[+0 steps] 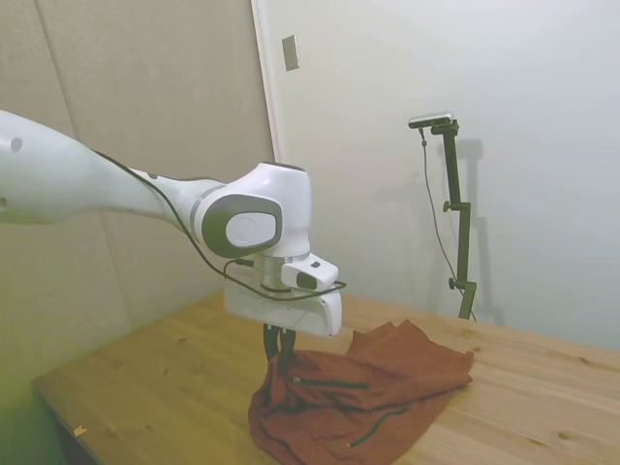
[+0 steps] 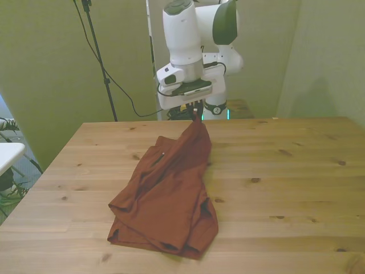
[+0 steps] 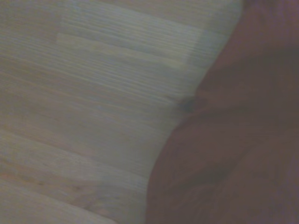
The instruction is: Unfold the shorts
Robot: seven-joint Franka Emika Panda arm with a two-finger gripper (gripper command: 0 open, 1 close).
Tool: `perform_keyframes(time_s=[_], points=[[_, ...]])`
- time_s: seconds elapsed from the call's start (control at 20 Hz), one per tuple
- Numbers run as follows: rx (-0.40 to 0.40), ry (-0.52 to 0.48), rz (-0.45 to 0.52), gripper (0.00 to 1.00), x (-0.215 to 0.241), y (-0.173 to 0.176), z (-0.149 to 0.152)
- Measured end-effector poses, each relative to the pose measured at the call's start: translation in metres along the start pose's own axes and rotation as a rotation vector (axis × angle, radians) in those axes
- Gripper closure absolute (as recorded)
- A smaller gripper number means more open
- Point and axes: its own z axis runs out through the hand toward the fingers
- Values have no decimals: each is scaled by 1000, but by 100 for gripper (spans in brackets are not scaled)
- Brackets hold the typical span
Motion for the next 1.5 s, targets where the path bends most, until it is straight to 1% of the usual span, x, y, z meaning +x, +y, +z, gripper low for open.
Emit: perform_keyframes(time_s=[0.15, 0.2, 0.35, 0.6, 0.95, 1.05, 1.3, 1.5], points=[[-12, 1, -43, 100, -8, -27, 4], [-22, 0, -57, 0, -11, -35, 6], [-59, -8, -96, 0, -23, -56, 15], [-81, -17, -162, 0, -48, -86, 37], [-93, -22, -199, 0, -57, -107, 54], [-92, -22, -204, 0, -56, -110, 55], [-79, -8, -210, 0, -57, -121, 48], [-30, -17, -206, 0, -60, -141, 44]])
